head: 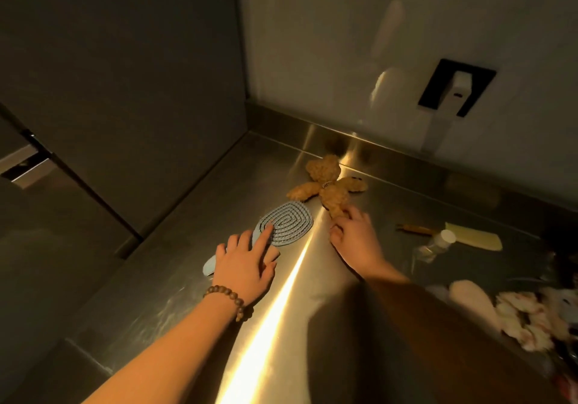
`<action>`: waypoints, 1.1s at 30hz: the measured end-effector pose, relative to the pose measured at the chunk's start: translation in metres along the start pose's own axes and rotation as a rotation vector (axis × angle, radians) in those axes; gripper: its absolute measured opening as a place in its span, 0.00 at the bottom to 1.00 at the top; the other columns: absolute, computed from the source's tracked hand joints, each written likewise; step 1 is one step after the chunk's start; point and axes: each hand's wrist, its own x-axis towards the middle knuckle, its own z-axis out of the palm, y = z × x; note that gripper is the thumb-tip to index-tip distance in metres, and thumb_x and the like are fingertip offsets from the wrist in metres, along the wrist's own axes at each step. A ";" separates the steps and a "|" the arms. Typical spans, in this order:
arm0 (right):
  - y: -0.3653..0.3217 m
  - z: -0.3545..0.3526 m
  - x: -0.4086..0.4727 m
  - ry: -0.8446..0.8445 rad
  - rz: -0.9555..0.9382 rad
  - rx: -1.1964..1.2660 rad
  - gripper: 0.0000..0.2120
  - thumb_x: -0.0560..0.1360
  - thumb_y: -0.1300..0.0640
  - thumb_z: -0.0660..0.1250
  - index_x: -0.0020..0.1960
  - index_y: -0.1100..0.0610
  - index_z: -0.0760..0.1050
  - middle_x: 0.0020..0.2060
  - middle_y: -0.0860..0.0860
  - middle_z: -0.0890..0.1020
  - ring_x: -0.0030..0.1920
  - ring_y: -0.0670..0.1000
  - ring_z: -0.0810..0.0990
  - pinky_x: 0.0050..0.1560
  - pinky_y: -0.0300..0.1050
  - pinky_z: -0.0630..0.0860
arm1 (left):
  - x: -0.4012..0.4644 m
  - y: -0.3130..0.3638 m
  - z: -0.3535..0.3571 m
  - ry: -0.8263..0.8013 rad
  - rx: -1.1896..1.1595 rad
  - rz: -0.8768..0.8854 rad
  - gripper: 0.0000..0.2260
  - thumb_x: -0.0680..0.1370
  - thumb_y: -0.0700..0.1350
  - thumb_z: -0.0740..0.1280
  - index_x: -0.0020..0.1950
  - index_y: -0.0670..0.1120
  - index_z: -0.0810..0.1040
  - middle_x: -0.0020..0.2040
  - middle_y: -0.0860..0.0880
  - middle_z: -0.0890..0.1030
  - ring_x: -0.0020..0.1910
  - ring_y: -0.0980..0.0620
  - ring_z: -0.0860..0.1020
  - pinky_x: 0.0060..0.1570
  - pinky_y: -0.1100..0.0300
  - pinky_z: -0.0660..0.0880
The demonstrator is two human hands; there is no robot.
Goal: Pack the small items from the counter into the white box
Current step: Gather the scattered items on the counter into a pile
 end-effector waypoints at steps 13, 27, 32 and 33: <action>0.024 -0.006 -0.098 0.073 0.165 0.018 0.13 0.73 0.50 0.64 0.56 0.51 0.70 0.53 0.56 0.72 0.55 0.57 0.72 0.56 0.54 0.73 | -0.063 0.060 -0.004 -0.025 -0.130 -0.123 0.19 0.77 0.49 0.59 0.68 0.55 0.61 0.48 0.47 0.70 0.43 0.47 0.72 0.39 0.57 0.69; 0.053 -0.096 -0.171 0.428 0.002 0.407 0.15 0.73 0.58 0.67 0.60 0.53 0.71 0.60 0.50 0.70 0.54 0.47 0.74 0.50 0.43 0.78 | -0.103 0.144 -0.053 0.176 -0.222 -0.163 0.22 0.75 0.48 0.64 0.68 0.55 0.63 0.47 0.48 0.70 0.42 0.51 0.71 0.37 0.57 0.73; 0.095 -0.160 -0.194 0.662 0.103 0.383 0.14 0.71 0.59 0.67 0.57 0.56 0.74 0.58 0.51 0.71 0.54 0.47 0.72 0.51 0.35 0.68 | -0.079 0.211 -0.079 0.212 -0.284 0.038 0.24 0.74 0.46 0.65 0.68 0.54 0.65 0.50 0.47 0.72 0.46 0.48 0.74 0.38 0.56 0.73; 0.108 -0.171 -0.200 0.712 0.124 0.364 0.15 0.71 0.59 0.68 0.57 0.57 0.74 0.58 0.52 0.71 0.54 0.46 0.72 0.52 0.30 0.66 | -0.074 0.227 -0.080 0.212 -0.299 0.080 0.24 0.74 0.46 0.65 0.68 0.54 0.65 0.51 0.47 0.73 0.47 0.48 0.75 0.39 0.55 0.74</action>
